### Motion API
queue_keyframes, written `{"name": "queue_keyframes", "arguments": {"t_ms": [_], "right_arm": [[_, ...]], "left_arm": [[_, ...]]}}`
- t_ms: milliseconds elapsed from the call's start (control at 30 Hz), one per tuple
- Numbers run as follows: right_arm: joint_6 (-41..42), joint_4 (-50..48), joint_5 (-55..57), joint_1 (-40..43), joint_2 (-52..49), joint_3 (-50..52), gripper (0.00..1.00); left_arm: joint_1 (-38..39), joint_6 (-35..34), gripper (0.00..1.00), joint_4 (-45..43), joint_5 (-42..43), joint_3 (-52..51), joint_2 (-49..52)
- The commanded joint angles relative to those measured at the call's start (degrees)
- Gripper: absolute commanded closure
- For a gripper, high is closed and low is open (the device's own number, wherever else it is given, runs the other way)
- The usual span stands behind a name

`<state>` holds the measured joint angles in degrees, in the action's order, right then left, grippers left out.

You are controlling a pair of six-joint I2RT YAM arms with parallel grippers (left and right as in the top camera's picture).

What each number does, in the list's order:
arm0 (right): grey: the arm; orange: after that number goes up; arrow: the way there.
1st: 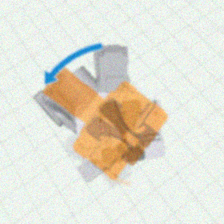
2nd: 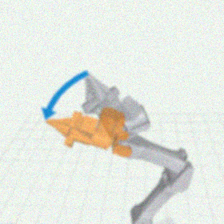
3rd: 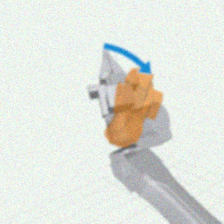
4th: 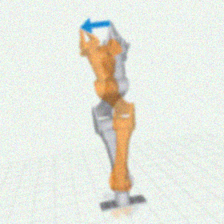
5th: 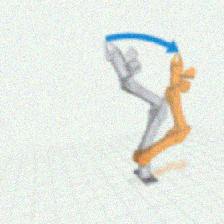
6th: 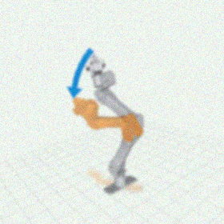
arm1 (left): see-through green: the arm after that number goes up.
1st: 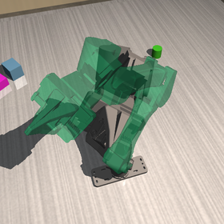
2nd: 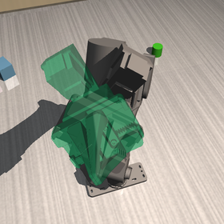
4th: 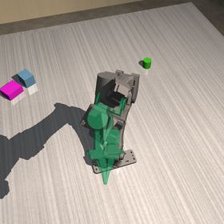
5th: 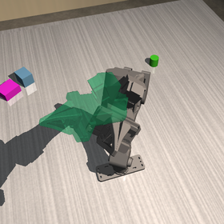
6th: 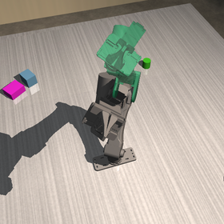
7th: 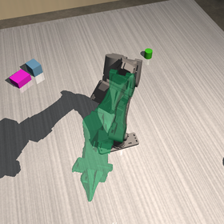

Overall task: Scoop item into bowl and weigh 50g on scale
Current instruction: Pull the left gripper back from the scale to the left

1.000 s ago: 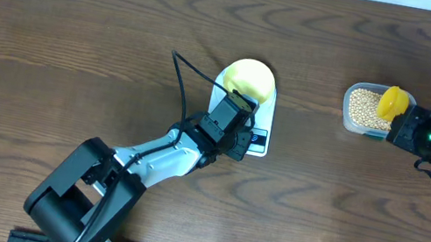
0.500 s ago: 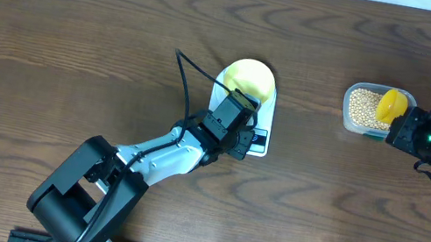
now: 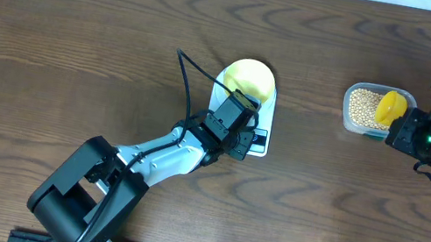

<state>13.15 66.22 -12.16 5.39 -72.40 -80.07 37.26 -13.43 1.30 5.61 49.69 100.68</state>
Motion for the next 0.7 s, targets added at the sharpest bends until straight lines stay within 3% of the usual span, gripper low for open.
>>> {"name": "queue_keyframes", "arguments": {"t_ms": [0,333,667], "right_arm": [[-0.3,0.2,-0.4,0.3,-0.4,-1.1,0.99],[-0.3,0.0,-0.4,0.3,-0.4,-1.1,0.99],[0.0,-0.7,-3.9,0.3,-0.3,-1.1,0.99]], "left_arm": [[-0.6,0.7,0.93,3.0,-3.7,-2.6,5.0],[-1.0,0.8,0.93,5.9,-3.7,-1.7,0.7],[-4.0,-0.5,0.93,13.7,4.4,1.2,-31.2]]}}
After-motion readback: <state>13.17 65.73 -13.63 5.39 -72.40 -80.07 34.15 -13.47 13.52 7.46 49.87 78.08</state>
